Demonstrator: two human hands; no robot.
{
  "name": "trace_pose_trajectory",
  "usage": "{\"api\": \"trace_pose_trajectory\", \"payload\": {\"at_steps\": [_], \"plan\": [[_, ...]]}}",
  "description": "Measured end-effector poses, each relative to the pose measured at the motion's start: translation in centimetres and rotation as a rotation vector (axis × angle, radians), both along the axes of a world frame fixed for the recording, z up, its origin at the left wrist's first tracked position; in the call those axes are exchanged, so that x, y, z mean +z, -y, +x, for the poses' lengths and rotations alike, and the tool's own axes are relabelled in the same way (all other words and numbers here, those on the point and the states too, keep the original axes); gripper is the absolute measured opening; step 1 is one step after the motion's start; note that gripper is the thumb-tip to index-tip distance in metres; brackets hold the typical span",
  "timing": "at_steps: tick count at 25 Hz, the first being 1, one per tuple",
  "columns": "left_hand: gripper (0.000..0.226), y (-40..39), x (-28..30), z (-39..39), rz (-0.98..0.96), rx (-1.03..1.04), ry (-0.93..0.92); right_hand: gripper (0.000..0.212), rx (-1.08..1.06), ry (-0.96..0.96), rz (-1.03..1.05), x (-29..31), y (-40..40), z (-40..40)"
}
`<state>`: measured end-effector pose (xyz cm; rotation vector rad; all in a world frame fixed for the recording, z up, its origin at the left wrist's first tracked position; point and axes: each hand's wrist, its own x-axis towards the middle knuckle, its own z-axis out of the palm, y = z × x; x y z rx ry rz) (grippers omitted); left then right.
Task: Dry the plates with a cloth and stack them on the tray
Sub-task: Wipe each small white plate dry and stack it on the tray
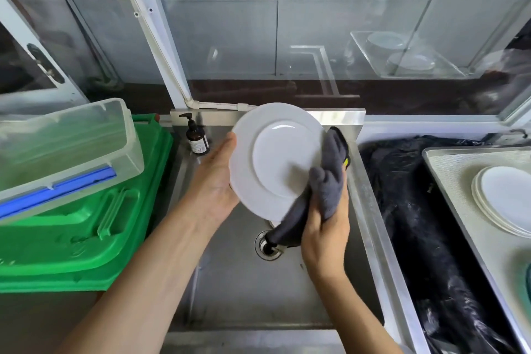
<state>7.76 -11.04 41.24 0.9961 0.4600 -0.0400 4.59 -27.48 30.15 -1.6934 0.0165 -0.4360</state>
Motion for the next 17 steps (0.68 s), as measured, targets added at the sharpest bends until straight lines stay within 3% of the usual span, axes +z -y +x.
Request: {"api": "trace_pose_trajectory", "payload": {"at_steps": [3, 7, 13, 17], "plan": [[0.045, -0.4, 0.1, -0.3, 0.042, -0.112, 0.025, 0.048, -0.084, -0.134, 0.118, 1.8, 1.2, 1.8], [0.051, -1.7, -0.3, -0.5, 0.089, -0.197, 0.008, 0.015, -0.114, -0.097, 0.11, 4.3, 3.2, 3.9], [0.056, -2.2, -0.9, -0.7, 0.141, -0.214, -0.022, 0.015, 0.111, -0.202, 0.123, 6.1, 4.9, 5.4], [0.047, -2.7, -0.6, -0.2, 0.187, -0.181, 0.016, 0.014, 0.177, -0.206, 0.169, 6.0, 5.0, 5.5]]}}
